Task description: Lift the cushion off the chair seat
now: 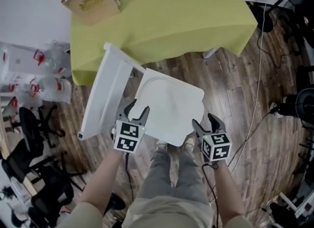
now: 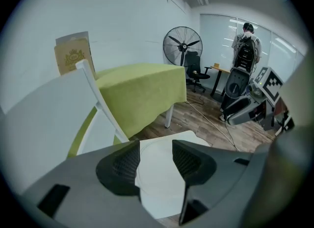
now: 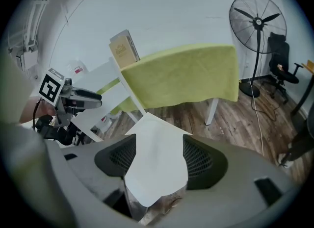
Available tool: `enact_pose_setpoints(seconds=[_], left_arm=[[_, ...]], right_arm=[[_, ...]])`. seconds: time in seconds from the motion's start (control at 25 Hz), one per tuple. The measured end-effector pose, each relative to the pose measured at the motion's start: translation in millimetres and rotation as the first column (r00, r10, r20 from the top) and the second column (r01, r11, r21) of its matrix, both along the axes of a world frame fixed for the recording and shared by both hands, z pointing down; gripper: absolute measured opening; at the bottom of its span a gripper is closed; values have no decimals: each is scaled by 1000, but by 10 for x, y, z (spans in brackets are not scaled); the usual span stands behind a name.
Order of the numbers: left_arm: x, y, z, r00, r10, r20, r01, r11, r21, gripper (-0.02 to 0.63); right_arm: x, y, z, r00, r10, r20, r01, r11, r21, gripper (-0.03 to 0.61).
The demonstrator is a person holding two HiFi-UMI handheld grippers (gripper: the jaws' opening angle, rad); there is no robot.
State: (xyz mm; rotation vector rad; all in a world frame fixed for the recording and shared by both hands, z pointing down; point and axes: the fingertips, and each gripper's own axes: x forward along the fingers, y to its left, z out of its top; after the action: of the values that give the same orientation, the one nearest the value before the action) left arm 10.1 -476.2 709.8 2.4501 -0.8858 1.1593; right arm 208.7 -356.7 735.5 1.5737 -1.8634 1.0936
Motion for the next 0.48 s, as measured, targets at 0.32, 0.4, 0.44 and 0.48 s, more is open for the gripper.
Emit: enact_pose_setpoints(seconds=[0.32,0.4,0.44,0.48], left_arm=[[-73,-112,820,998,-62,2,62,996,-64,204],[-48,-106,1019,998,-65,-8,64,995,-74,204],[-48,-106,1130,998,-66,-8,66,995,-81,204],[-59,-106,1250,998,-70,-1,69,993,-90,204]], right_arm=[[-3,77,904,1000,18,14,-17,996,-86,295],[7,111,1134,1000,23,14,-21,994,-110,295],[1,124,1243,999,29,15,-27,992,-121,295],[-7,134,1349,999,34,15,-32,991,-133,295]])
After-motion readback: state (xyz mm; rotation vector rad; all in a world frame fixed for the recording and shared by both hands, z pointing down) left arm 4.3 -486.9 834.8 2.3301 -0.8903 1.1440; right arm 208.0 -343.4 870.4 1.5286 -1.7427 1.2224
